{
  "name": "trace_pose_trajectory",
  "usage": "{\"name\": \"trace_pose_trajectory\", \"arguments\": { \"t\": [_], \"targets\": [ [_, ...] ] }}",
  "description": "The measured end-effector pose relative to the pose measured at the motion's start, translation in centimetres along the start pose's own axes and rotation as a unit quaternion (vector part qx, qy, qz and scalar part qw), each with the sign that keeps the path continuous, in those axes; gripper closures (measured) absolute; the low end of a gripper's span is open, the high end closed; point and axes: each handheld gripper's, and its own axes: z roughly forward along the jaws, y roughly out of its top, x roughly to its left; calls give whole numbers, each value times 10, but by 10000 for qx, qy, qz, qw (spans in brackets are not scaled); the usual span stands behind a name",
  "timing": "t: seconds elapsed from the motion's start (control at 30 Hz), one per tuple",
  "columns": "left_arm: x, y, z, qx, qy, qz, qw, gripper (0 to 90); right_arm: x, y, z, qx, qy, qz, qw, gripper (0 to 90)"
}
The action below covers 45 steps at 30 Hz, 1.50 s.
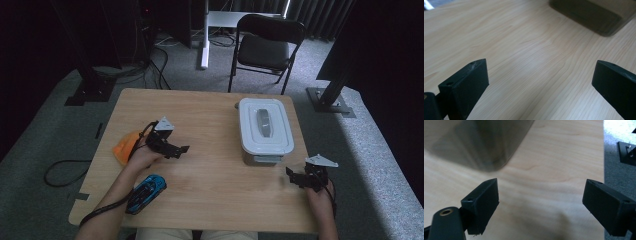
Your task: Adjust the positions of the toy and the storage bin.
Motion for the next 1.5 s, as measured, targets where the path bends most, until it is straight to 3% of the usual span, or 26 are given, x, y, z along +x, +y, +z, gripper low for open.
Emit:
{"name": "trace_pose_trajectory", "arguments": {
  "t": [0.13, 0.2, 0.47, 0.63, 0.93, 1.1, 1.3, 1.5],
  "targets": [
    [-9, 5, 24, 24, -129, 30, 9999, 15, -7, 4, 7, -138, 10, 145, 9998, 133],
    [-13, 9, 34, 51, -83, 67, 9999, 15, -9, 7, 10, -121, -154, 102, 9998, 132],
    [-23, 18, 68, 51, -106, -17, 9999, 26, -19, 17, 21, -322, -168, 290, 9989, 132],
    [-28, 25, 86, 189, -40, 105, 9998, 26, -25, 23, 30, -399, -239, 425, 9980, 133],
    [-35, 38, 118, 250, -13, 122, 9996, 26, -35, 36, 45, -367, -397, 477, 9974, 133],
    [-42, 48, 138, 337, -67, 124, 9993, 26, -40, 41, 57, -312, -293, 569, 9975, 133],
    [-49, 67, 155, 349, -67, 106, 9993, 26, -45, 51, 63, -327, -282, 680, 9968, 136],
    [-50, 78, 160, 327, 87, 248, 9991, 26, -41, 66, 67, -367, -189, 459, 9981, 137]
  ]
}}
